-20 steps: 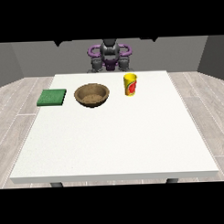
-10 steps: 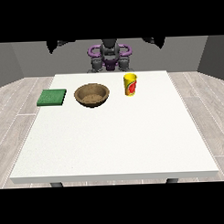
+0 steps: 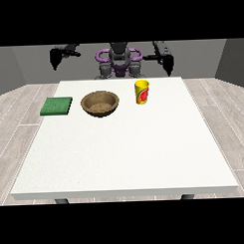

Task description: Pick the cup and pour the ball into the bowl, then pick the bowl and place it on the pad

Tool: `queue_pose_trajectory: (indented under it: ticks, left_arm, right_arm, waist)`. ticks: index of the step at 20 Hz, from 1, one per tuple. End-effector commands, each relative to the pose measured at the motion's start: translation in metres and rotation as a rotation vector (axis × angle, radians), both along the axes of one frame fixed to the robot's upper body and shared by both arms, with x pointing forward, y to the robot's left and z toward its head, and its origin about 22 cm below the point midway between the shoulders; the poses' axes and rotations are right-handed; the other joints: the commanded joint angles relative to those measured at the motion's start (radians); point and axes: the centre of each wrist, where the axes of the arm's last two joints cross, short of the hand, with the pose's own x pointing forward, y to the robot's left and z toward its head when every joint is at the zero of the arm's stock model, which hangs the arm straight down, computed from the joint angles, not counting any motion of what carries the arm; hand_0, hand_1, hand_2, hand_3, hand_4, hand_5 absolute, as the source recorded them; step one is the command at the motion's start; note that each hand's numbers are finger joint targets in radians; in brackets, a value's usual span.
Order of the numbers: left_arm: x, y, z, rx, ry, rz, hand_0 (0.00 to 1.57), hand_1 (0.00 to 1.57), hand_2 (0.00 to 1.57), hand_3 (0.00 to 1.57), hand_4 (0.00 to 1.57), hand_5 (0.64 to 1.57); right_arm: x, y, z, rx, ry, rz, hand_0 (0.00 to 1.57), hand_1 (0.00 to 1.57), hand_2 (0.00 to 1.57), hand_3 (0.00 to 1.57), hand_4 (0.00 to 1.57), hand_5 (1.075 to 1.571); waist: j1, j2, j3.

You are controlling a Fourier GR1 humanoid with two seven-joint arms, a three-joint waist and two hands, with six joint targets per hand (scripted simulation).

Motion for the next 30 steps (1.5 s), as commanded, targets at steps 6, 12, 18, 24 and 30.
queue_pose_trajectory:
  ticks: [6, 12, 18, 24, 30]
  left_arm:
    - [0.013, -0.038, -0.06, 0.009, -0.042, 0.068, 0.0, 0.0, 0.0, 0.0, 0.0, 1.523]
    - [0.032, -0.039, -0.076, 0.024, -0.065, 0.051, 0.0, 0.0, 0.0, 0.0, 0.0, 1.517]
    - [0.043, -0.048, -0.088, 0.061, -0.065, 0.068, 0.0, 0.0, 0.0, 0.0, 0.0, 1.52]
    - [0.04, -0.051, -0.109, 0.05, -0.066, 0.1, 0.0, 0.0, 0.0, 0.0, 0.0, 1.526]
    - [0.03, -0.061, -0.119, 0.326, -0.117, 0.207, 1.29, 1.29, 1.57, 1.57, 1.4, 1.268]
  right_arm:
    - [0.001, -0.006, -0.009, -0.011, -0.085, 0.051, 0.0, 0.0, 0.0, 0.0, 0.0, 1.57]
    - [0.016, -0.017, -0.015, 0.011, -0.109, 0.03, 0.0, 0.0, 0.0, 0.0, 0.0, 1.57]
    - [0.021, -0.027, -0.006, -0.003, -0.075, 0.058, 0.0, 0.0, 0.0, 0.0, 0.0, 1.571]
    - [0.021, -0.016, -0.005, -0.014, -0.099, 0.062, 0.0, 0.0, 0.0, 0.0, 0.0, 1.571]
    - [0.026, -0.015, 0.001, -0.042, -0.141, 0.096, 0.0, 0.0, 0.0, 0.0, 0.0, 1.57]
  waist:
    - [-0.073, 0.075, 0.0]
    - [-0.053, 0.128, 0.0]
    - [-0.065, 0.118, 0.0]
    - [-0.082, 0.146, -0.0003]
    - [-0.138, 0.184, 0.0]
